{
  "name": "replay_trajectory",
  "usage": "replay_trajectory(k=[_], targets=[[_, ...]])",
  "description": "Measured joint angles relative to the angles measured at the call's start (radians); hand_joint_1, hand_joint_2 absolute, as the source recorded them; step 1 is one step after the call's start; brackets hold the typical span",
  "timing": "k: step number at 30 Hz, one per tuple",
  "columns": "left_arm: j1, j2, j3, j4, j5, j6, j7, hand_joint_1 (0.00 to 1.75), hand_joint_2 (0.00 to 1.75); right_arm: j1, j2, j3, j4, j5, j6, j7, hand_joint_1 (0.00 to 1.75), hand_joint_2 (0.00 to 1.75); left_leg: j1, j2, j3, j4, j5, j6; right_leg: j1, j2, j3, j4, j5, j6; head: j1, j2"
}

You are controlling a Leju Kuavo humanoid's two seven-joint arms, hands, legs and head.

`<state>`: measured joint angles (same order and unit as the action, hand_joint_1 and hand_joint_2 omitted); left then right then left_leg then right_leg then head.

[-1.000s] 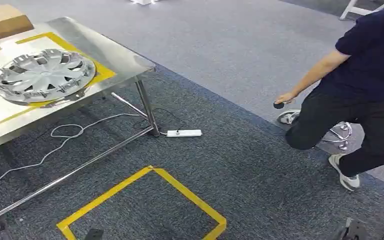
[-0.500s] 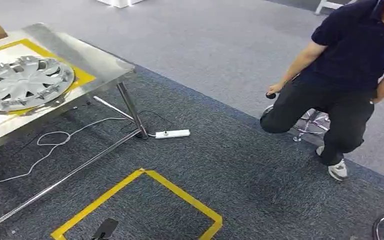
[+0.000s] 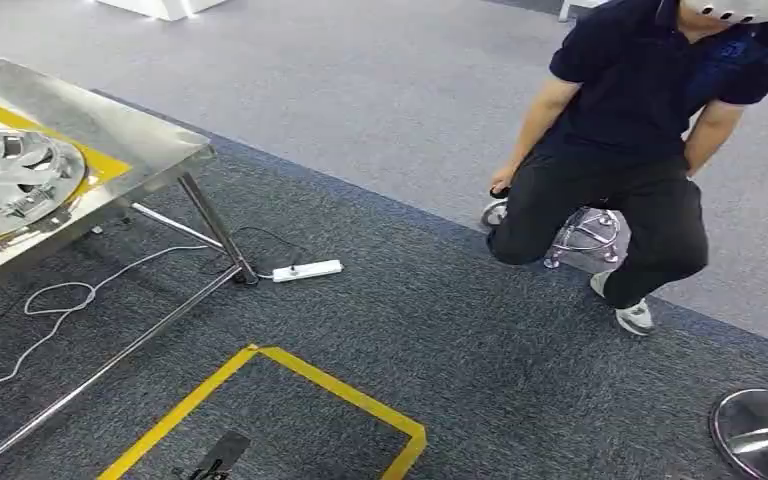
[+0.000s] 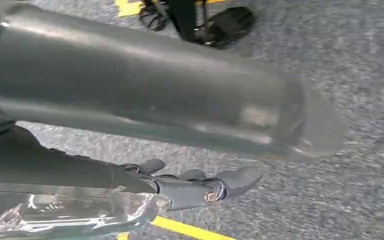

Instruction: Take the parts from the cabinet and place them on the table.

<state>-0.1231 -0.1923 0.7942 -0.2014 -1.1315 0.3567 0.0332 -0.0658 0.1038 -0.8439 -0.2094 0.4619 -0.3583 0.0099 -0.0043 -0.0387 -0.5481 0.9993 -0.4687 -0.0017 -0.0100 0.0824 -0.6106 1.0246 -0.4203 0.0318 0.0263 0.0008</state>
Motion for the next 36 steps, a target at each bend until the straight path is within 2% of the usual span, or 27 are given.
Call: replay_trajectory(k=[2, 3, 4, 6, 7, 8, 9, 11, 12, 13, 14, 17, 18, 19, 21, 22, 23, 24, 25, 26, 27, 28, 30, 32, 33, 34, 36], targets=[[0.000, -0.001, -0.004, 0.000, -0.002, -0.006, 0.001, 0.00, 0.00, 0.003, 0.008, 0.010, 0.001, 0.004, 0.008, -0.006, 0.00, 0.00, 0.003, 0.010, 0.002, -0.009, 0.009, 0.013, -0.001, 0.008, -0.001, -0.006, 0.004, 0.013, 0.000, 0.000], [-0.002, -0.003, -0.008, 0.000, -0.004, -0.007, 0.001, 0.00, 0.00, 0.005, 0.014, 0.017, 0.002, 0.012, 0.014, -0.012, 0.00, 0.00, 0.006, 0.020, 0.004, -0.013, 0.014, 0.018, 0.000, -0.019, -0.013, 0.010, -0.008, 0.016, 0.004, 0.000], [-0.003, -0.006, -0.009, 0.000, -0.007, -0.007, 0.001, 0.00, 0.00, 0.002, 0.016, 0.023, 0.002, 0.027, 0.014, -0.014, 0.00, 0.00, 0.006, 0.024, 0.004, -0.014, 0.014, 0.025, 0.002, -0.048, -0.035, 0.057, -0.041, 0.020, 0.012, 0.000], [0.000, -0.010, -0.009, 0.000, -0.006, -0.003, 0.002, 0.00, 0.00, -0.004, 0.019, 0.049, 0.003, 0.072, 0.009, -0.013, 0.00, 0.00, 0.004, 0.042, 0.004, -0.013, 0.013, 0.027, 0.000, -0.069, -0.108, 0.216, -0.116, 0.028, 0.012, 0.000], [0.001, -0.009, -0.009, 0.000, -0.006, 0.000, 0.003, 0.00, 0.00, -0.003, 0.020, 0.063, 0.004, 0.094, 0.007, -0.009, 0.00, 0.00, 0.004, 0.049, 0.003, -0.012, 0.013, 0.027, 0.000, -0.074, -0.139, 0.283, -0.139, 0.031, 0.012, 0.000], [0.002, -0.008, -0.009, 0.000, 0.001, 0.004, 0.006, 0.00, 0.00, -0.001, 0.021, 0.079, 0.005, 0.112, 0.007, 0.000, 0.00, 0.00, 0.004, 0.057, 0.004, -0.012, 0.013, 0.027, -0.001, -0.075, -0.147, 0.303, -0.137, 0.032, 0.012, 0.000], [0.003, -0.008, -0.008, 0.000, 0.006, 0.007, 0.006, 0.00, 0.00, 0.001, 0.021, 0.092, 0.005, 0.125, 0.007, 0.009, 0.00, 0.00, 0.004, 0.062, 0.004, -0.012, 0.012, 0.027, -0.001, -0.076, -0.132, 0.279, -0.116, 0.033, 0.012, 0.000], [0.004, -0.008, -0.008, 0.000, 0.019, 0.014, 0.008, 0.00, 0.00, -0.001, 0.021, 0.111, 0.005, 0.134, 0.007, 0.022, 0.00, 0.00, 0.005, 0.074, 0.008, -0.011, 0.009, 0.021, -0.003, -0.089, -0.044, 0.120, -0.038, 0.033, 0.012, 0.000], [0.004, -0.008, -0.007, 0.000, 0.028, 0.019, 0.009, 0.00, 0.00, -0.003, 0.022, 0.119, 0.005, 0.141, 0.006, 0.026, 0.00, 0.00, 0.004, 0.078, 0.012, -0.010, 0.005, 0.016, -0.003, -0.114, 0.010, 0.028, -0.009, 0.034, 0.012, 0.000], [0.006, -0.005, -0.004, 0.000, 0.033, 0.024, 0.009, 0.00, 0.00, -0.007, 0.031, 0.127, 0.006, 0.148, 0.005, 0.032, 0.00, 0.00, -0.007, 0.081, 0.012, -0.008, 0.001, 0.010, 0.005, -0.132, 0.024, 0.003, -0.027, 0.029, 0.015, 0.000], [0.007, -0.006, -0.003, 0.000, 0.036, 0.028, 0.009, 0.00, 0.00, -0.008, 0.032, 0.135, 0.006, 0.150, 0.003, 0.034, 0.00, 0.00, -0.008, 0.085, 0.012, -0.006, 0.001, 0.005, 0.001, -0.114, 0.025, 0.002, -0.021, 0.015, 0.009, 0.000], [0.009, -0.005, 0.003, 0.000, 0.043, 0.034, 0.009, 0.00, 0.00, -0.006, 0.036, 0.147, 0.006, 0.157, 0.003, 0.036, 0.00, 0.00, -0.005, 0.098, 0.014, -0.011, 0.002, -0.006, 0.003, -0.099, 0.019, 0.002, -0.019, -0.002, 0.009, 0.000], [0.010, -0.005, 0.003, 0.000, 0.043, 0.035, 0.009, 0.00, 0.00, -0.006, 0.039, 0.150, 0.006, 0.159, 0.004, 0.035, 0.00, 0.00, -0.002, 0.080, 0.012, -0.001, -0.009, -0.016, -0.001, -0.093, 0.020, -0.001, -0.015, -0.009, 0.008, 0.000], [0.011, -0.005, 0.004, 0.000, 0.045, 0.036, 0.009, 0.00, 0.00, -0.009, 0.040, 0.155, 0.006, 0.160, 0.007, 0.034, 0.00, 0.00, -0.002, 0.060, -0.003, 0.033, -0.038, -0.019, -0.002, -0.087, 0.019, -0.001, -0.015, -0.014, 0.005, 0.000], [0.018, -0.005, 0.013, 0.000, 0.059, 0.037, 0.010, 0.00, 0.00, -0.018, 0.041, 0.163, 0.006, 0.165, 0.004, 0.035, 0.00, 0.00, -0.001, 0.051, -0.075, 0.191, -0.120, -0.021, -0.001, -0.074, 0.016, -0.001, -0.014, -0.023, 0.003, 0.000], [0.022, -0.005, 0.020, 0.000, 0.068, 0.037, 0.010, 0.00, 0.00, -0.023, 0.042, 0.166, 0.006, 0.168, -0.001, 0.046, 0.00, 0.00, -0.001, 0.050, -0.114, 0.271, -0.148, -0.021, -0.001, -0.065, 0.015, -0.001, -0.013, -0.024, 0.003, 0.000], [0.026, -0.005, 0.024, 0.000, 0.075, 0.037, 0.011, 0.00, 0.00, -0.026, 0.042, 0.168, 0.006, 0.170, -0.007, 0.054, 0.00, 0.00, 0.000, 0.049, -0.136, 0.310, -0.151, -0.021, -0.001, -0.055, 0.014, -0.001, -0.013, -0.024, 0.004, 0.000], [0.031, -0.005, 0.029, 0.000, 0.076, 0.037, 0.011, 0.00, 0.00, -0.029, 0.043, 0.169, 0.006, 0.172, -0.009, 0.059, 0.00, 0.00, 0.000, 0.049, -0.133, 0.298, -0.128, -0.020, -0.001, -0.046, 0.015, -0.001, -0.012, -0.023, 0.003, 0.000], [0.033, -0.004, 0.033, 0.000, 0.077, 0.037, 0.012, 0.00, 0.00, -0.032, 0.045, 0.170, 0.006, 0.176, -0.009, 0.061, 0.00, 0.00, 0.000, 0.048, -0.114, 0.250, -0.089, -0.018, -0.001, -0.037, 0.015, -0.001, -0.012, -0.022, 0.003, 0.000], [0.032, -0.003, 0.037, 0.000, 0.077, 0.037, 0.012, 0.00, 0.00, -0.036, 0.047, 0.172, 0.006, 0.179, -0.009, 0.064, 0.00, 0.00, 0.001, 0.044, -0.079, 0.173, -0.043, -0.016, -0.002, -0.029, 0.016, -0.001, -0.010, -0.020, 0.003, 0.000], [0.032, -0.004, 0.040, 0.000, 0.077, 0.037, 0.013, 0.00, 0.00, -0.040, 0.049, 0.176, 0.006, 0.180, -0.009, 0.065, 0.00, 0.00, 0.003, 0.028, -0.031, 0.075, 0.003, -0.013, -0.003, -0.020, 0.016, -0.001, -0.008, -0.017, 0.003, 0.000], [0.032, -0.004, 0.041, 0.000, 0.075, 0.037, 0.015, 0.00, 0.00, -0.043, 0.051, 0.178, 0.006, 0.181, -0.009, 0.065, 0.00, 0.00, 0.007, -0.003, -0.007, 0.019, 0.013, -0.012, 0.001, -0.015, 0.014, 0.002, -0.008, -0.012, 0.002, 0.000], [0.032, -0.005, 0.042, 0.000, 0.046, 0.041, 0.014, 0.00, 0.00, -0.042, 0.051, 0.185, 0.006, 0.193, -0.002, 0.046, 0.00, 0.00, 0.006, -0.002, -0.005, 0.002, 0.006, -0.008, 0.001, -0.006, 0.003, 0.003, -0.004, -0.001, 0.002, 0.000], [0.035, -0.005, 0.039, 0.000, 0.023, 0.045, 0.013, 0.00, 0.00, -0.028, 0.051, 0.195, 0.006, 0.211, 0.007, 0.025, 0.00, 0.00, 0.001, 0.004, -0.006, 0.000, 0.011, 0.006, -0.004, 0.001, 0.004, -0.006, 0.002, 0.012, 0.002, 0.000], [0.035, -0.005, 0.036, 0.000, 0.019, 0.047, 0.013, 0.00, 0.00, -0.022, 0.050, 0.197, 0.006, 0.215, 0.007, 0.021, 0.00, 0.00, 0.008, 0.014, -0.003, -0.009, 0.018, 0.016, -0.004, -0.009, -0.005, 0.000, -0.003, 0.016, 0.000, 0.000], [0.035, -0.006, 0.034, 0.000, 0.014, 0.046, 0.011, 0.00, 0.00, -0.019, 0.051, 0.201, 0.006, 0.219, 0.007, 0.019, 0.00, 0.00, 0.007, 0.019, -0.002, -0.009, 0.018, 0.021, 0.000, -0.042, -0.018, 0.031, -0.025, 0.019, 0.008, 0.000], [0.040, -0.007, 0.032, 0.000, 0.007, 0.045, 0.008, 0.00, 0.00, -0.021, 0.052, 0.210, 0.006, 0.219, 0.007, 0.017, 0.00, 0.00, 0.004, 0.036, -0.003, -0.009, 0.017, 0.027, -0.001, -0.068, -0.085, 0.175, -0.101, 0.025, 0.009, 0.000]])
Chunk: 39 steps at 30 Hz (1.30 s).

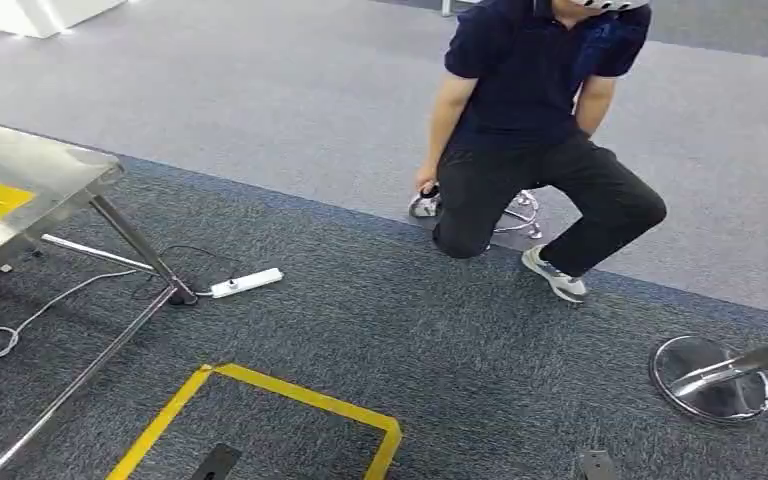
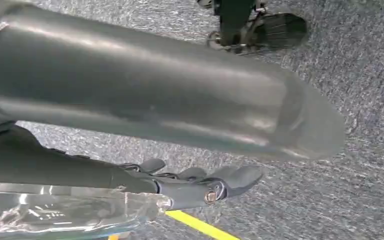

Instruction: Take the parts from the cabinet and place them on the table.

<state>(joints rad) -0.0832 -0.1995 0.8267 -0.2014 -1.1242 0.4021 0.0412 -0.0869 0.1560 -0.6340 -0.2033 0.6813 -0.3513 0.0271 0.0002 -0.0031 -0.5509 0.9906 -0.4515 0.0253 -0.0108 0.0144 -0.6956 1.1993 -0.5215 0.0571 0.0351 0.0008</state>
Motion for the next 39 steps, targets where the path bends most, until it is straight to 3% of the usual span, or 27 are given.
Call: replay_trajectory(k=[2, 3, 4, 6, 7, 8, 12, 14, 16, 17, 18, 19, 21, 22, 23, 25, 27, 29, 31, 32, 33, 34, 35, 36, 37, 38, 39], targets=[[0.005, 0.001, -0.002, 0.000, -0.002, 0.000, 0.000, 0.00, 0.00, 0.004, 0.000, 0.003, 0.000, 0.000, -0.001, -0.001, 0.00, 0.00, -0.002, 0.018, -0.001, 0.000, -0.001, 0.001, 0.000, -0.005, -0.061, 0.132, -0.047, 0.004, 0.001, 0.000], [0.006, 0.001, -0.004, 0.000, -0.004, -0.001, 0.000, 0.00, 0.00, 0.007, 0.000, 0.003, 0.000, -0.001, -0.001, 0.001, 0.00, 0.00, -0.002, 0.025, 0.000, 0.000, -0.001, 0.001, 0.000, -0.006, -0.059, 0.130, -0.032, 0.004, 0.001, 0.000], [0.006, 0.001, -0.006, 0.000, -0.005, -0.005, 0.000, 0.00, 0.00, 0.009, 0.000, 0.003, 0.000, -0.003, -0.002, 0.005, 0.00, 0.00, -0.002, 0.031, 0.000, 0.001, -0.001, 0.000, 0.000, -0.008, -0.034, 0.084, -0.001, 0.003, 0.002, 0.000], [0.006, -0.001, -0.010, 0.000, -0.006, -0.014, 0.000, 0.00, 0.00, 0.010, 0.000, 0.003, 0.000, -0.004, -0.002, 0.016, 0.00, 0.00, -0.001, 0.044, 0.004, 0.001, -0.005, -0.005, -0.001, -0.025, 0.063, -0.091, 0.076, 0.001, 0.001, 0.000], [0.006, 0.000, -0.013, 0.000, -0.006, -0.015, 0.000, 0.00, 0.00, 0.008, 0.000, 0.005, 0.000, -0.002, -0.003, 0.021, 0.00, 0.00, -0.005, 0.050, 0.007, 0.003, -0.008, -0.011, 0.002, -0.062, 0.102, -0.168, 0.075, 0.002, 0.002, 0.000], [0.006, 0.000, -0.014, 0.000, -0.006, -0.014, 0.000, 0.00, 0.00, 0.005, 0.000, 0.006, 0.000, -0.002, -0.003, 0.023, 0.00, 0.00, -0.012, 0.052, 0.005, 0.007, -0.012, -0.018, 0.004, -0.052, 0.114, -0.173, 0.078, -0.011, -0.001, 0.000], [0.003, 0.000, -0.014, 0.000, 0.002, -0.017, 0.000, 0.00, 0.00, 0.009, 0.000, 0.007, 0.000, 0.005, 0.000, 0.029, 0.00, 0.00, -0.008, 0.070, 0.006, 0.003, -0.011, -0.035, 0.005, -0.024, 0.103, -0.175, 0.086, -0.035, -0.002, 0.000], [0.001, -0.002, -0.015, 0.000, 0.002, -0.018, 0.000, 0.00, 0.00, 0.004, -0.003, 0.008, 0.000, 0.011, 0.006, 0.030, 0.00, 0.00, -0.005, 0.028, -0.021, 0.071, -0.065, -0.045, 0.001, -0.012, 0.102, -0.176, 0.089, -0.045, -0.006, 0.000], [0.002, -0.002, -0.014, 0.000, 0.002, -0.018, 0.000, 0.00, 0.00, -0.002, -0.005, 0.008, 0.000, 0.012, 0.014, 0.030, 0.00, 0.00, -0.003, 0.016, -0.099, 0.242, -0.146, -0.048, 0.002, 0.005, 0.099, -0.176, 0.091, -0.051, -0.006, 0.000], [0.002, -0.002, -0.014, 0.000, 0.002, -0.018, 0.000, 0.00, 0.00, -0.002, -0.006, 0.008, 0.000, 0.013, 0.015, 0.032, 0.00, 0.00, -0.004, 0.015, -0.129, 0.300, -0.162, -0.048, 0.002, 0.013, 0.098, -0.176, 0.091, -0.051, -0.007, 0.000], [0.002, -0.002, -0.014, 0.000, 0.002, -0.018, 0.000, 0.00, 0.00, 0.000, -0.006, 0.009, 0.000, 0.014, 0.014, 0.032, 0.00, 0.00, -0.004, 0.014, -0.137, 0.314, -0.155, -0.046, 0.002, 0.021, 0.097, -0.176, 0.091, -0.051, -0.006, 0.000], [0.002, -0.002, -0.014, 0.000, 0.002, -0.018, 0.000, 0.00, 0.00, 0.001, -0.006, 0.009, 0.000, 0.015, 0.014, 0.032, 0.00, 0.00, -0.003, 0.013, -0.126, 0.287, -0.126, -0.045, 0.002, 0.029, 0.097, -0.175, 0.092, -0.050, -0.007, 0.000], [0.001, -0.002, -0.015, 0.000, 0.001, -0.020, 0.000, 0.00, 0.00, 0.000, -0.006, 0.009, 0.000, 0.013, 0.011, 0.032, 0.00, 0.00, 0.000, 0.002, -0.052, 0.134, -0.036, -0.041, 0.000, 0.050, 0.098, -0.175, 0.095, -0.045, -0.007, 0.000], [0.001, -0.002, -0.015, 0.000, 0.001, -0.020, 0.000, 0.00, 0.00, 0.000, -0.006, 0.009, 0.000, 0.011, 0.005, 0.032, 0.00, 0.00, 0.002, -0.022, -0.015, 0.061, -0.009, -0.039, -0.001, 0.057, 0.097, -0.175, 0.097, -0.042, -0.007, 0.000], [0.000, -0.002, -0.015, 0.000, 0.001, -0.021, 0.000, 0.00, 0.00, 0.000, -0.006, 0.009, 0.000, 0.010, 0.001, 0.032, 0.00, 0.00, 0.004, -0.053, 0.004, 0.014, -0.011, -0.038, 0.006, 0.064, 0.091, -0.167, 0.096, -0.036, -0.009, 0.000], [-0.002, -0.003, -0.015, 0.000, 0.001, -0.023, 0.000, 0.00, 0.00, 0.005, -0.006, 0.008, 0.000, 0.010, -0.003, 0.032, 0.00, 0.00, 0.001, -0.044, 0.000, 0.013, -0.016, -0.031, 0.001, 0.074, 0.085, -0.175, 0.102, -0.024, -0.009, 0.000], [-0.003, -0.003, -0.015, 0.000, 0.001, -0.023, 0.000, 0.00, 0.00, 0.013, -0.006, 0.008, 0.000, 0.010, -0.003, 0.032, 0.00, 0.00, 0.002, -0.030, 0.002, 0.005, -0.007, -0.014, -0.003, 0.083, 0.075, -0.179, 0.105, -0.011, -0.008, 0.000], [-0.003, -0.003, -0.015, 0.000, 0.000, -0.023, 0.000, 0.00, 0.00, 0.013, -0.006, 0.009, 0.000, 0.010, -0.003, 0.032, 0.00, 0.00, 0.003, -0.015, 0.004, 0.002, -0.004, -0.003, 0.002, 0.013, 0.050, -0.117, 0.065, -0.006, -0.001, 0.000], [0.000, -0.004, -0.015, 0.000, 0.000, -0.023, 0.000, 0.00, 0.00, 0.009, -0.005, 0.009, 0.000, 0.004, -0.002, 0.028, 0.00, 0.00, -0.001, 0.004, 0.004, 0.002, -0.005, 0.002, 0.001, -0.004, -0.024, 0.044, -0.015, -0.001, -0.002, 0.000], [0.000, -0.003, -0.015, 0.000, -0.003, -0.023, 0.000, 0.00, 0.00, 0.010, -0.005, 0.009, 0.000, 0.000, -0.003, 0.022, 0.00, 0.00, -0.001, 0.014, 0.004, 0.003, -0.006, 0.003, 0.001, -0.005, -0.056, 0.114, -0.040, 0.001, -0.002, 0.000], [0.000, -0.003, -0.015, 0.000, -0.008, -0.023, -0.002, 0.00, 0.00, 0.013, -0.005, 0.008, 0.000, -0.009, -0.003, 0.017, 0.00, 0.00, -0.001, 0.021, 0.004, 0.003, -0.007, 0.003, 0.001, -0.005, -0.067, 0.138, -0.040, 0.001, -0.002, 0.000], [0.000, -0.003, -0.016, 0.000, -0.011, -0.023, -0.003, 0.00, 0.00, 0.016, -0.005, 0.007, 0.000, -0.014, -0.003, 0.011, 0.00, 0.00, -0.001, 0.028, 0.005, 0.003, -0.008, 0.003, 0.001, -0.006, -0.054, 0.117, -0.019, 0.001, -0.002, 0.000], [0.000, -0.004, -0.017, 0.000, -0.016, -0.023, -0.004, 0.00, 0.00, 0.019, -0.005, 0.005, 0.000, -0.023, -0.003, 0.007, 0.00, 0.00, -0.001, 0.034, 0.007, 0.003, -0.009, 0.001, 0.000, -0.009, -0.019, 0.051, 0.019, 0.001, -0.001, 0.000], [0.000, -0.005, -0.017, 0.000, -0.019, -0.023, -0.006, 0.00, 0.00, 0.020, -0.005, 0.004, 0.000, -0.034, -0.005, 0.003, 0.00, 0.00, -0.001, 0.041, 0.011, 0.003, -0.012, -0.003, -0.001, -0.018, 0.033, -0.045, 0.061, 0.001, -0.002, 0.000], [0.000, -0.006, -0.019, 0.000, -0.030, -0.023, -0.007, 0.00, 0.00, 0.020, -0.005, 0.001, 0.000, -0.044, -0.008, -0.001, 0.00, 0.00, -0.001, 0.048, 0.016, 0.004, -0.016, -0.008, -0.001, -0.043, 0.086, -0.137, 0.092, 0.003, -0.002, 0.000], [0.000, -0.006, -0.025, 0.000, -0.043, -0.023, -0.007, 0.00, 0.00, 0.017, -0.005, -0.004, 0.000, -0.054, -0.010, -0.004, 0.00, 0.00, -0.011, 0.053, 0.015, 0.007, -0.020, -0.015, 0.009, -0.061, 0.101, -0.164, 0.073, -0.002, 0.000, 0.000], [0.000, -0.006, -0.033, 0.000, -0.056, -0.025, -0.007, 0.00, 0.00, 0.016, -0.004, -0.010, 0.000, -0.063, -0.013, -0.006, 0.00, 0.00, -0.012, 0.056, 0.015, 0.009, -0.021, -0.019, 0.004, -0.047, 0.104, -0.167, 0.081, -0.015, -0.005, 0.000]])
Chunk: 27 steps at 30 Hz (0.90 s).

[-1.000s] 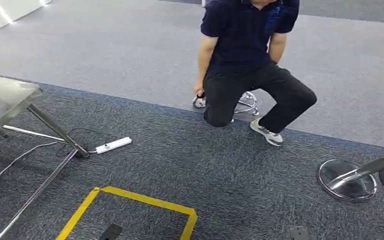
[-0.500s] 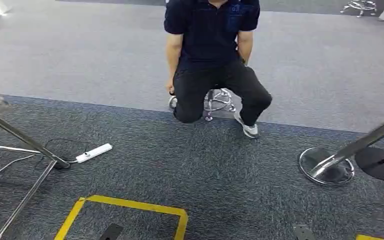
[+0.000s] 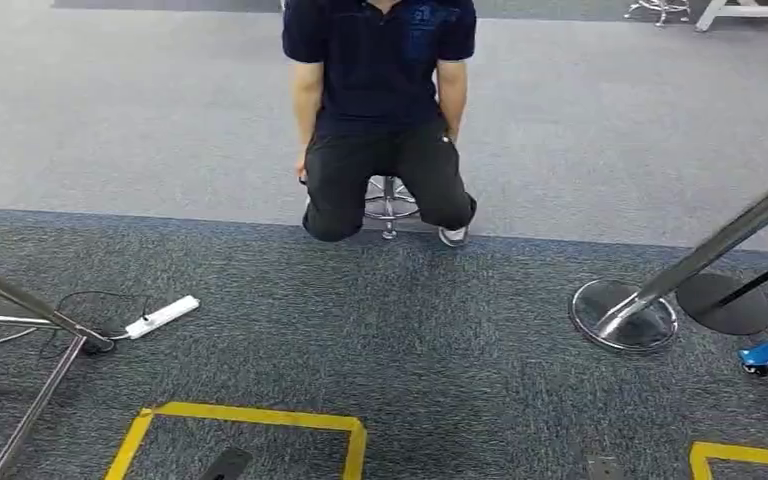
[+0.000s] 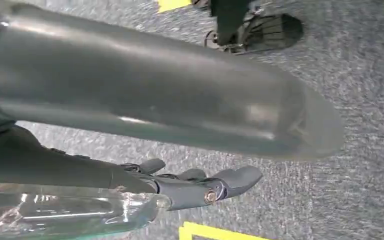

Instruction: Take the parts from the cabinet and place them on the table.

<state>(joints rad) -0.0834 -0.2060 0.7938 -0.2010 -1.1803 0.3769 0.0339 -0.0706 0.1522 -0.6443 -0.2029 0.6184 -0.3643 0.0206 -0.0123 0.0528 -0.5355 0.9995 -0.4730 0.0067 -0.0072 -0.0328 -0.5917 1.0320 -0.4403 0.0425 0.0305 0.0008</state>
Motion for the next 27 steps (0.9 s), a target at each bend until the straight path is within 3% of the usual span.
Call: replay_trajectory(k=[3, 4, 5, 6, 8, 9, 10, 12, 13, 14, 15, 17, 19, 20, 21, 23, 24, 25, 27], targets=[[-0.003, -0.003, -0.021, 0.000, -0.021, -0.021, 0.012, 0.00, 0.00, 0.007, 0.000, -0.019, 0.001, -0.017, -0.007, 0.001, 0.00, 0.00, 0.003, 0.016, 0.003, -0.006, 0.002, -0.010, 0.003, 0.018, -0.007, 0.000, 0.002, -0.016, 0.002, 0.000], [-0.004, -0.005, -0.025, 0.000, -0.021, -0.026, 0.015, 0.00, 0.00, 0.007, 0.000, -0.023, 0.001, -0.020, -0.009, 0.002, 0.00, 0.00, 0.006, 0.001, 0.001, 0.001, -0.009, -0.020, -0.002, 0.026, -0.006, -0.003, 0.006, -0.023, 0.002, 0.000], [-0.003, -0.007, -0.029, 0.000, -0.021, -0.028, 0.017, 0.00, 0.00, 0.005, 0.000, -0.029, 0.001, -0.021, -0.010, 0.002, 0.00, 0.00, 0.006, -0.022, -0.013, 0.036, -0.036, -0.023, -0.003, 0.032, -0.007, -0.003, 0.007, -0.028, 0.000, 0.000], [-0.003, -0.008, -0.031, 0.000, -0.019, -0.032, 0.019, 0.00, 0.00, 0.003, 0.000, -0.035, 0.001, -0.021, -0.012, 0.002, 0.00, 0.00, 0.008, -0.034, -0.043, 0.103, -0.075, -0.025, -0.003, 0.038, -0.008, -0.003, 0.007, -0.034, 0.000, 0.000], [0.001, -0.008, -0.032, 0.000, -0.018, -0.037, 0.020, 0.00, 0.00, 0.003, 0.000, -0.040, 0.001, -0.019, -0.009, 0.000, 0.00, 0.00, 0.009, -0.040, -0.125, 0.271, -0.145, -0.026, -0.002, 0.056, -0.009, -0.003, 0.007, -0.036, 0.000, 0.000], [0.003, -0.008, -0.033, 0.000, -0.024, -0.037, 0.020, 0.00, 0.00, 0.005, 0.000, -0.041, 0.001, -0.018, -0.006, -0.002, 0.00, 0.00, 0.009, -0.042, -0.150, 0.314, -0.150, -0.026, -0.001, 0.064, -0.010, -0.003, 0.007, -0.036, 0.000, 0.000], [0.004, -0.008, -0.035, 0.000, -0.027, -0.038, 0.020, 0.00, 0.00, 0.007, 0.000, -0.042, 0.001, -0.018, -0.005, -0.004, 0.00, 0.00, 0.009, -0.043, -0.150, 0.306, -0.130, -0.024, -0.001, 0.073, -0.010, -0.003, 0.008, -0.037, 0.000, 0.000], [0.003, -0.008, -0.040, 0.000, -0.030, -0.040, 0.020, 0.00, 0.00, 0.006, 0.002, -0.043, 0.002, -0.016, -0.005, -0.008, 0.00, 0.00, 0.009, -0.047, -0.098, 0.186, -0.044, -0.017, -0.002, 0.092, -0.009, -0.003, 0.010, -0.034, 0.000, 0.000], [0.002, -0.008, -0.040, 0.000, -0.030, -0.040, 0.020, 0.00, 0.00, 0.005, 0.003, -0.043, 0.002, -0.016, -0.005, -0.009, 0.00, 0.00, 0.010, -0.060, -0.056, 0.101, -0.003, -0.014, -0.004, 0.101, -0.008, -0.003, 0.012, -0.031, 0.000, 0.000], [0.002, -0.008, -0.040, 0.000, -0.027, -0.040, 0.020, 0.00, 0.00, 0.004, 0.003, -0.043, 0.002, -0.016, -0.005, -0.010, 0.00, 0.00, 0.011, -0.094, -0.023, 0.032, 0.016, -0.013, -0.003, 0.108, -0.010, -0.003, 0.013, -0.027, -0.001, 0.000], [0.001, -0.009, -0.040, 0.000, -0.026, -0.040, 0.019, 0.00, 0.00, 0.002, 0.003, -0.043, 0.002, -0.016, -0.005, -0.010, 0.00, 0.00, 0.014, -0.096, -0.015, -0.001, 0.008, -0.012, 0.002, 0.118, -0.018, 0.007, 0.011, -0.022, -0.002, 0.000], [0.000, -0.009, -0.040, 0.000, -0.024, -0.040, 0.020, 0.00, 0.00, 0.008, 0.003, -0.044, 0.002, -0.016, -0.005, -0.010, 0.00, 0.00, 0.007, -0.089, -0.017, 0.004, 0.010, -0.006, -0.003, 0.126, -0.020, -0.005, 0.019, -0.008, -0.004, 0.000], [0.000, -0.010, -0.040, 0.000, -0.024, -0.040, 0.020, 0.00, 0.00, 0.014, 0.003, -0.044, 0.002, -0.016, -0.006, -0.010, 0.00, 0.00, 0.014, -0.073, -0.015, -0.009, 0.021, 0.011, -0.007, 0.129, -0.030, -0.003, 0.019, 0.003, -0.004, 0.000], [-0.001, -0.010, -0.040, 0.000, -0.024, -0.040, 0.019, 0.00, 0.00, 0.014, 0.005, -0.044, 0.002, -0.016, -0.006, -0.010, 0.00, 0.00, 0.012, -0.068, -0.013, -0.010, 0.022, 0.017, -0.002, 0.090, -0.041, 0.027, -0.003, 0.005, 0.002, 0.000], [-0.001, -0.011, -0.040, 0.000, -0.024, -0.040, 0.020, 0.00, 0.00, 0.011, 0.007, -0.044, 0.003, -0.016, -0.006, -0.011, 0.00, 0.00, 0.011, -0.062, -0.013, -0.010, 0.022, 0.022, -0.001, 0.066, -0.068, 0.087, -0.040, 0.008, 0.005, 0.000], [0.003, -0.011, -0.040, 0.000, -0.023, -0.040, 0.020, 0.00, 0.00, 0.007, 0.007, -0.044, 0.003, -0.016, -0.006, -0.011, 0.00, 0.00, 0.008, -0.042, -0.013, -0.009, 0.021, 0.024, -0.001, 0.046, -0.142, 0.250, -0.116, 0.013, 0.003, 0.000], [0.003, -0.010, -0.040, 0.000, -0.023, -0.040, 0.020, 0.00, 0.00, 0.008, 0.007, -0.044, 0.003, -0.016, -0.006, -0.011, 0.00, 0.00, 0.008, -0.033, -0.013, -0.009, 0.021, 0.024, -0.001, 0.042, -0.166, 0.304, -0.131, 0.015, 0.003, 0.000], [0.003, -0.010, -0.040, 0.000, -0.023, -0.040, 0.020, 0.00, 0.00, 0.010, 0.007, -0.044, 0.003, -0.016, -0.006, -0.010, 0.00, 0.00, 0.008, -0.027, -0.012, -0.009, 0.020, 0.024, -0.002, 0.041, -0.166, 0.305, -0.121, 0.015, 0.003, 0.000], [0.002, -0.011, -0.040, 0.000, -0.024, -0.040, 0.020, 0.00, 0.00, 0.011, 0.007, -0.045, 0.003, -0.016, -0.006, -0.010, 0.00, 0.00, 0.009, -0.013, -0.009, -0.009, 0.018, 0.020, -0.004, 0.033, -0.094, 0.174, -0.048, 0.016, 0.004, 0.000]])
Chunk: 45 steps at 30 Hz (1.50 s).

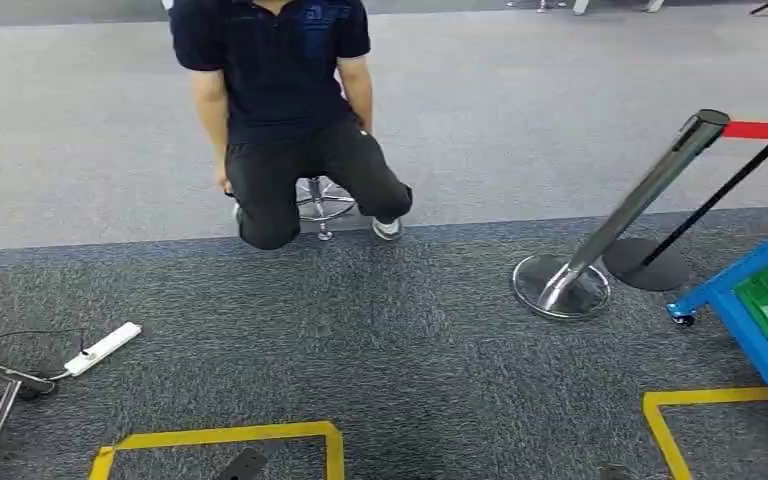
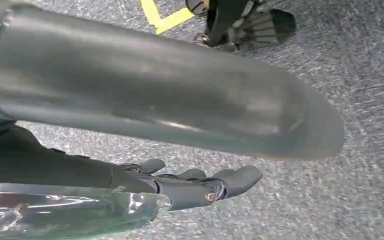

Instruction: Take the parts from the cabinet and place them on the table.

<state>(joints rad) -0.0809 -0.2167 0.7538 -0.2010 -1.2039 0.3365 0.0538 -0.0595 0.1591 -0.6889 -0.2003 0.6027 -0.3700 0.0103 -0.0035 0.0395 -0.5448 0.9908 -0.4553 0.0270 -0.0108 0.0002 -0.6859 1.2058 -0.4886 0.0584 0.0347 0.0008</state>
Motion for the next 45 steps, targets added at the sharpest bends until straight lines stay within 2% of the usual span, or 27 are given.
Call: replay_trajectory(k=[1, 2, 3, 7, 8, 10, 12, 14, 16, 17, 18, 20, 22, 24, 26, 28, 30, 32, 33, 34, 37, 38, 39, 40, 42, 43, 45], targets=[[0.000, 0.000, 0.000, 0.000, 0.000, 0.000, 0.000, 0.00, 0.00, -0.001, 0.000, 0.000, 0.000, 0.002, 0.000, 0.000, 0.00, 0.00, 0.001, 0.007, 0.004, 0.001, -0.003, -0.005, -0.001, -0.018, 0.057, -0.103, 0.040, 0.002, -0.001, 0.000], [0.000, 0.000, 0.000, 0.000, 0.001, -0.001, -0.001, 0.00, 0.00, -0.004, 0.000, 0.000, 0.000, 0.003, 0.000, 0.000, 0.00, 0.00, -0.002, 0.013, 0.006, 0.002, -0.007, -0.010, 0.001, -0.054, 0.091, -0.170, 0.040, 0.004, 0.000, 0.000], [-0.002, 0.002, 0.000, 0.000, 0.005, 0.000, -0.001, 0.00, 0.00, -0.008, 0.001, 0.000, 0.000, 0.007, 0.000, 0.001, 0.00, 0.00, -0.010, 0.016, 0.004, 0.008, -0.011, -0.016, 0.003, -0.039, 0.102, -0.176, 0.043, -0.009, -0.002, 0.000], [-0.022, 0.005, 0.001, 0.000, 0.022, -0.010, 0.014, 0.00, 0.00, -0.008, 0.001, 0.002, 0.000, 0.037, 0.001, 0.008, 0.00, 0.00, -0.006, 0.032, 0.005, 0.003, -0.010, -0.031, 0.004, -0.013, 0.093, -0.176, 0.049, -0.034, -0.003, 0.000], [-0.027, 0.006, 0.001, 0.000, 0.023, -0.010, 0.023, 0.00, 0.00, -0.010, 0.001, 0.003, 0.000, 0.040, 0.001, 0.010, 0.00, 0.00, -0.003, 0.009, 0.001, 0.019, -0.026, -0.038, 0.002, -0.007, 0.092, -0.177, 0.051, -0.038, -0.003, 0.000], [-0.029, 0.007, 0.002, 0.000, 0.025, -0.011, 0.026, 0.00, 0.00, -0.016, 0.001, 0.004, 0.000, 0.045, 0.000, 0.011, 0.00, 0.00, 0.000, -0.021, -0.057, 0.151, -0.103, -0.044, 0.001, 0.007, 0.090, -0.177, 0.054, -0.049, -0.005, 0.000], [-0.027, 0.010, 0.002, 0.000, 0.030, -0.011, 0.026, 0.00, 0.00, -0.016, 0.001, 0.005, 0.000, 0.047, 0.000, 0.013, 0.00, 0.00, 0.000, -0.027, -0.135, 0.305, -0.159, -0.044, 0.002, 0.027, 0.088, -0.177, 0.054, -0.052, -0.005, 0.000], [-0.025, 0.011, 0.003, 0.000, 0.030, -0.011, 0.026, 0.00, 0.00, -0.012, 0.001, 0.005, 0.000, 0.051, 0.003, 0.014, 0.00, 0.00, 0.000, -0.030, -0.140, 0.300, -0.126, -0.039, 0.002, 0.044, 0.087, -0.177, 0.055, -0.052, -0.005, 0.000], [-0.026, 0.012, 0.003, 0.000, 0.026, -0.011, 0.027, 0.00, 0.00, -0.012, 0.001, 0.006, 0.000, 0.054, 0.008, 0.015, 0.00, 0.00, 0.000, -0.043, -0.068, 0.146, -0.031, -0.032, 0.001, 0.065, 0.088, -0.177, 0.058, -0.047, -0.005, 0.000], [-0.027, 0.012, 0.003, 0.000, 0.022, -0.011, 0.028, 0.00, 0.00, -0.013, 0.001, 0.006, 0.000, 0.054, 0.010, 0.016, 0.00, 0.00, 0.001, -0.069, -0.028, 0.066, 0.001, -0.029, -0.001, 0.074, 0.088, -0.177, 0.059, -0.044, -0.005, 0.000], [-0.027, 0.012, 0.003, 0.000, 0.021, -0.011, 0.030, 0.00, 0.00, -0.014, 0.001, 0.006, 0.000, 0.054, 0.012, 0.018, 0.00, 0.00, 0.001, -0.096, -0.007, 0.014, 0.003, -0.028, 0.006, 0.081, 0.082, -0.169, 0.058, -0.039, -0.006, 0.000], [-0.030, 0.013, 0.003, 0.000, 0.021, -0.013, 0.032, 0.00, 0.00, -0.010, 0.001, 0.006, 0.000, 0.054, 0.013, 0.021, 0.00, 0.00, 0.000, -0.085, -0.009, 0.010, -0.003, -0.029, 0.001, 0.091, 0.076, -0.175, 0.063, -0.028, -0.006, 0.000], [-0.031, 0.013, 0.003, 0.000, 0.025, -0.012, 0.032, 0.00, 0.00, -0.008, 0.001, 0.006, 0.000, 0.056, 0.007, 0.050, 0.00, 0.00, -0.001, -0.072, -0.008, 0.001, 0.005, -0.015, -0.003, 0.102, 0.065, -0.181, 0.068, -0.014, -0.006, 0.000], [-0.033, 0.013, 0.004, 0.000, 0.031, -0.012, 0.032, 0.00, 0.00, -0.015, 0.003, 0.007, 0.000, 0.060, 0.003, 0.067, 0.00, 0.00, 0.002, -0.056, -0.006, -0.003, 0.010, -0.004, 0.003, 0.033, 0.042, -0.124, 0.029, -0.012, -0.002, 0.000], [-0.029, 0.014, 0.005, 0.000, 0.031, -0.012, 0.032, 0.00, 0.00, -0.029, 0.006, 0.009, 0.000, 0.061, 0.003, 0.075, 0.00, 0.00, -0.001, -0.036, -0.006, -0.003, 0.009, 0.000, 0.002, 0.013, -0.027, 0.031, -0.051, -0.006, -0.003, 0.000], [-0.029, 0.016, 0.005, 0.000, 0.031, -0.012, 0.032, 0.00, 0.00, -0.031, 0.006, 0.010, 0.000, 0.061, 0.003, 0.077, 0.00, 0.00, -0.001, -0.019, -0.006, -0.002, 0.007, 0.002, 0.002, 0.009, -0.070, 0.132, -0.079, -0.001, -0.002, 0.000], [-0.030, 0.016, 0.006, 0.000, 0.032, -0.012, 0.032, 0.00, 0.00, -0.029, 0.006, 0.010, 0.000, 0.061, 0.003, 0.077, 0.00, 0.00, 0.000, -0.006, -0.003, -0.001, 0.005, 0.000, 0.000, 0.005, -0.026, 0.051, -0.023, 0.001, -0.002, 0.000], [-0.030, 0.014, 0.006, 0.000, 0.037, -0.013, 0.033, 0.00, 0.00, -0.032, 0.006, 0.011, 0.000, 0.061, 0.003, 0.077, 0.00, 0.00, 0.001, 0.007, 0.005, 0.000, -0.001, -0.009, -0.002, -0.025, 0.074, -0.130, 0.054, 0.003, -0.002, 0.000], [-0.030, 0.016, 0.008, 0.000, 0.039, -0.014, 0.033, 0.00, 0.00, -0.036, 0.008, 0.012, 0.001, 0.061, 0.003, 0.077, 0.00, 0.00, -0.007, 0.012, 0.004, 0.003, -0.006, -0.016, 0.007, -0.053, 0.095, -0.165, 0.034, 0.003, 0.000, 0.000], [-0.029, 0.017, 0.008, 0.000, 0.039, -0.014, 0.033, 0.00, 0.00, -0.040, 0.009, 0.012, 0.001, 0.060, 0.004, 0.077, 0.00, 0.00, -0.011, 0.014, 0.003, 0.008, -0.007, -0.020, 0.003, -0.035, 0.096, -0.170, 0.043, -0.013, -0.003, 0.000], [-0.031, 0.018, 0.009, 0.000, 0.039, -0.014, 0.033, 0.00, 0.00, -0.037, 0.010, 0.012, 0.001, 0.060, 0.004, 0.077, 0.00, 0.00, -0.008, 0.032, 0.006, 0.002, -0.005, -0.029, 0.007, -0.017, 0.090, -0.170, 0.044, -0.031, -0.006, 0.000], [-0.032, 0.018, 0.009, 0.000, 0.039, -0.014, 0.033, 0.00, 0.00, -0.037, 0.010, 0.012, 0.001, 0.060, 0.005, 0.077, 0.00, 0.00, -0.004, 0.020, 0.005, 0.006, -0.013, -0.039, 0.002, -0.009, 0.091, -0.173, 0.048, -0.039, -0.007, 0.000], [-0.032, 0.018, 0.009, 0.000, 0.039, -0.014, 0.033, 0.00, 0.00, -0.040, 0.010, 0.012, 0.001, 0.060, 0.005, 0.076, 0.00, 0.00, -0.004, -0.009, -0.007, 0.038, -0.039, -0.044, 0.001, -0.002, 0.091, -0.173, 0.048, -0.044, -0.010, 0.000], [-0.032, 0.018, 0.009, 0.000, 0.039, -0.014, 0.033, 0.00, 0.00, -0.044, 0.010, 0.012, 0.001, 0.060, 0.005, 0.076, 0.00, 0.00, -0.002, -0.022, -0.039, 0.107, -0.079, -0.047, 0.001, 0.005, 0.090, -0.173, 0.049, -0.050, -0.009, 0.000], [-0.029, 0.018, 0.010, 0.000, 0.039, -0.014, 0.033, 0.00, 0.00, -0.044, 0.010, 0.012, 0.001, 0.060, 0.006, 0.076, 0.00, 0.00, -0.001, -0.027, -0.118, 0.266, -0.144, -0.048, 0.003, 0.022, 0.089, -0.173, 0.049, -0.054, -0.010, 0.000], [-0.028, 0.018, 0.010, 0.000, 0.036, -0.014, 0.034, 0.00, 0.00, -0.041, 0.010, 0.012, 0.001, 0.060, 0.008, 0.076, 0.00, 0.00, -0.001, -0.028, -0.147, 0.317, -0.151, -0.046, 0.003, 0.032, 0.088, -0.173, 0.050, -0.054, -0.010, 0.000], [-0.028, 0.018, 0.010, 0.000, 0.030, -0.014, 0.034, 0.00, 0.00, -0.040, 0.010, 0.012, 0.001, 0.061, 0.008, 0.076, 0.00, 0.00, -0.001, -0.031, -0.131, 0.264, -0.091, -0.039, 0.003, 0.051, 0.089, -0.173, 0.051, -0.054, -0.010, 0.000]])
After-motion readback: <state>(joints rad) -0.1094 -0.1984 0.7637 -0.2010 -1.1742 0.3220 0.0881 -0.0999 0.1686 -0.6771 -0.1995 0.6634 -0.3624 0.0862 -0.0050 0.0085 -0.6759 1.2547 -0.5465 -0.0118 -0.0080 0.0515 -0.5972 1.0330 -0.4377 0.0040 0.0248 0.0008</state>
